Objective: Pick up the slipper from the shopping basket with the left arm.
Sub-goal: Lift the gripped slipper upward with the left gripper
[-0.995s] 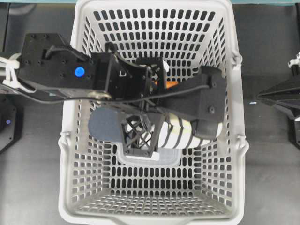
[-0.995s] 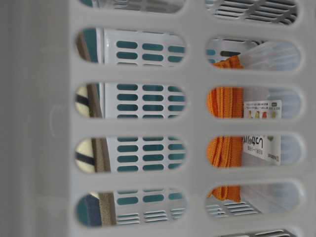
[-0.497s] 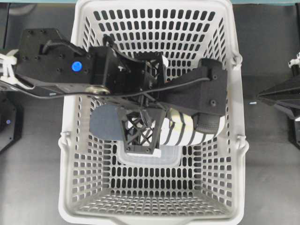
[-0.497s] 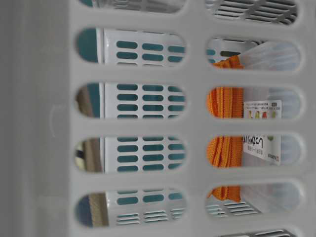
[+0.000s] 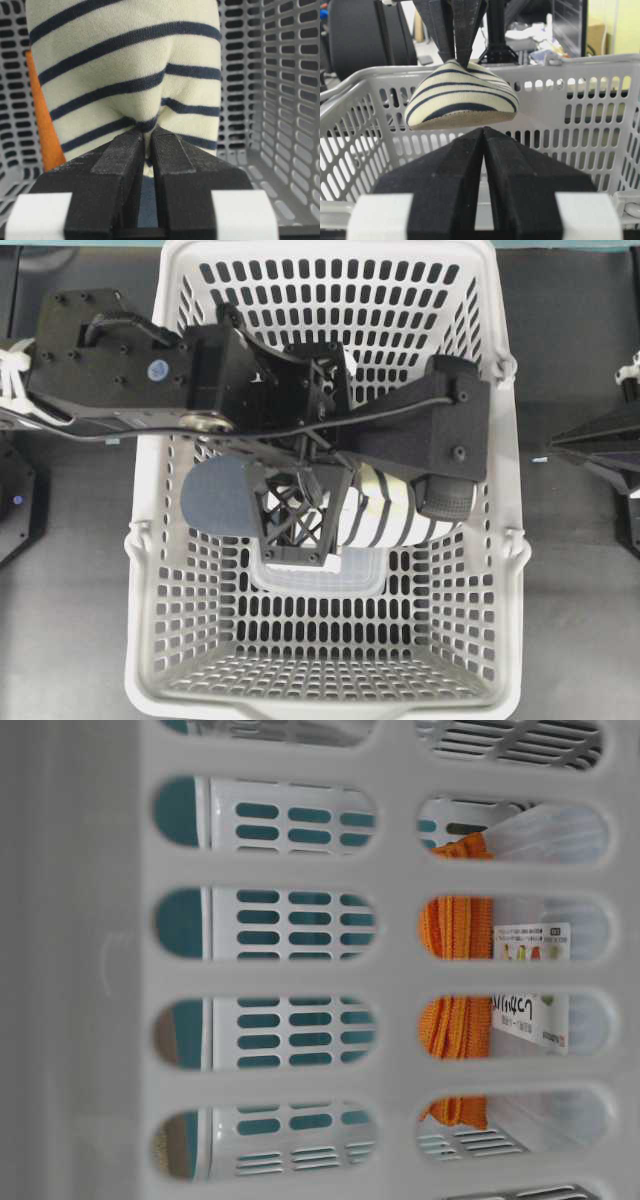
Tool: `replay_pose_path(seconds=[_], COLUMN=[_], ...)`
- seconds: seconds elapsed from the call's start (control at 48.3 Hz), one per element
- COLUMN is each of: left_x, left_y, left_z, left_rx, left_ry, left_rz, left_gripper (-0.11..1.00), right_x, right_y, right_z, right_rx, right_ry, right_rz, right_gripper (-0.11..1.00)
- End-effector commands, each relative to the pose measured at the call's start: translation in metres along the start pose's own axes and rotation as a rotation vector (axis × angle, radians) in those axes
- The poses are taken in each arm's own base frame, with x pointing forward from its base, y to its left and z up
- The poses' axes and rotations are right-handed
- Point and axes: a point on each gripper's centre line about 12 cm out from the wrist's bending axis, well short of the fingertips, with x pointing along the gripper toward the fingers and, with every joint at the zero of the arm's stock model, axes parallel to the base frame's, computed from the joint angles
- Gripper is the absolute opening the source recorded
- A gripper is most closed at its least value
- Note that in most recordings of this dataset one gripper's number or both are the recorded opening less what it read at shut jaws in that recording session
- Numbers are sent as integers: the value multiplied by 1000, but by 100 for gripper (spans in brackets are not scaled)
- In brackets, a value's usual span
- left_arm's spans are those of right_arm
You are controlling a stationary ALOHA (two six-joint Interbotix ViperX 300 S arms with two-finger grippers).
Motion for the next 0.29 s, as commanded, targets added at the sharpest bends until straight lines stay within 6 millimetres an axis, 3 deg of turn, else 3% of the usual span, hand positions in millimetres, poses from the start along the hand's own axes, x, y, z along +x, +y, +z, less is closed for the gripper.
replay_pose_path(seconds=[0.0,0.269], left_x=[-16,-18], left_y=[0,0], left_z=[4,5], left_rx=[0,0], left_ry=[-46,-58], left_rz=[1,1], left_gripper=[4,4], right_x=[1,1], right_y=[0,0], right_z=[3,3], right_rx=[3,3], right_ry=[-8,-8], right_rz=[1,1], right_gripper=[-2,-2])
